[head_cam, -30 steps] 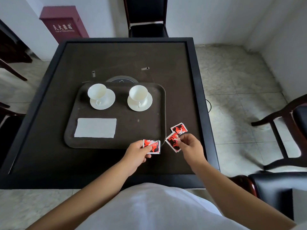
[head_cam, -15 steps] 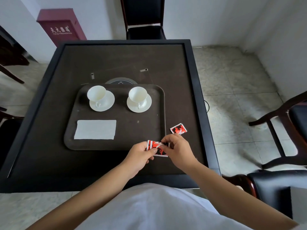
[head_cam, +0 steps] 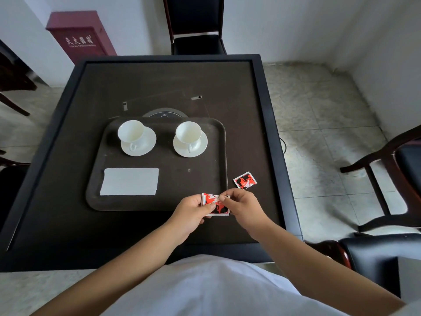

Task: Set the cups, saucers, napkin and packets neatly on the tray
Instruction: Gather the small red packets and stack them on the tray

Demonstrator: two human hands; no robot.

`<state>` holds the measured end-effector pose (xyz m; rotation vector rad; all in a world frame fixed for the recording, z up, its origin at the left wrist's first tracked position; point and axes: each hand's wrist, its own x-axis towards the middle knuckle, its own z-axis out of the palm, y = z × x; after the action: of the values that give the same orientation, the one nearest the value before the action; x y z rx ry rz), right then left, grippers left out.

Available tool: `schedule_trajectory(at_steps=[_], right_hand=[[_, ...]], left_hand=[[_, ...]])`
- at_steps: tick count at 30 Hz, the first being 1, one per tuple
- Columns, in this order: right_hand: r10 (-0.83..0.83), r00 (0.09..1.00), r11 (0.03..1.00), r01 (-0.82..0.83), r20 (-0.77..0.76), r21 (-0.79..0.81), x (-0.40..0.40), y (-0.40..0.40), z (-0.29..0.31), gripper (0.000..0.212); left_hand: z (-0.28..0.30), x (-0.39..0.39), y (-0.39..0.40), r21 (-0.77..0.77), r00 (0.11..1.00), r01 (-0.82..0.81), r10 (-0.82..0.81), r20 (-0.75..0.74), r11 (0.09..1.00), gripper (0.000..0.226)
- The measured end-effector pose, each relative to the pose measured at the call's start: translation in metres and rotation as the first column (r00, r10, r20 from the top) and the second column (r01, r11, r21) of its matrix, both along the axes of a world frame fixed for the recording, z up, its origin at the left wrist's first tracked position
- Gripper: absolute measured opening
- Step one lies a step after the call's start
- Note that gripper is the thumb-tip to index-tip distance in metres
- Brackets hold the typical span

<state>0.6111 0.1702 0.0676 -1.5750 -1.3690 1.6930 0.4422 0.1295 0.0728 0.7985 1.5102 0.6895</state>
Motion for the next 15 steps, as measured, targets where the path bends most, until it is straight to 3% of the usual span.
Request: schedule_trajectory(at_steps=[8, 10, 12, 14, 15], right_hand=[[0.027, 0.999, 0.999, -0.028, -0.027, -0.046, 0.000, 0.013, -0.009, 0.013], [-0.042, 0.999, 0.999, 0.041, -0.011, -0.036, 0.002, 0.018, -0.016, 0.019], [-0.211, 0.969, 0.976, 0.202, 0.128, 0.082, 0.007, 0.033, -0.026, 0.018], [-0.360, 0.872, 0.931, 0.317, 0.331, 0.179, 0.017, 0.052, -0.039, 0.007], [-0.386, 0.822, 0.922, 0.346, 0.418, 0.171, 0.021, 0.061, -0.046, 0.018]], left_hand=[[-0.010, 0.004, 0.006, -0.030, 0.998, -0.068, 0.068, 0.002, 0.997, 0.008], [-0.011, 0.003, 0.009, -0.033, 0.997, -0.078, 0.078, 0.006, 0.996, 0.009], [-0.011, 0.001, 0.011, -0.044, 0.995, -0.096, 0.096, 0.011, 0.994, 0.009], [-0.011, -0.001, 0.012, -0.058, 0.994, -0.109, 0.110, 0.014, 0.992, 0.008], [-0.011, -0.002, 0.012, -0.063, 0.993, -0.116, 0.118, 0.015, 0.991, 0.008]])
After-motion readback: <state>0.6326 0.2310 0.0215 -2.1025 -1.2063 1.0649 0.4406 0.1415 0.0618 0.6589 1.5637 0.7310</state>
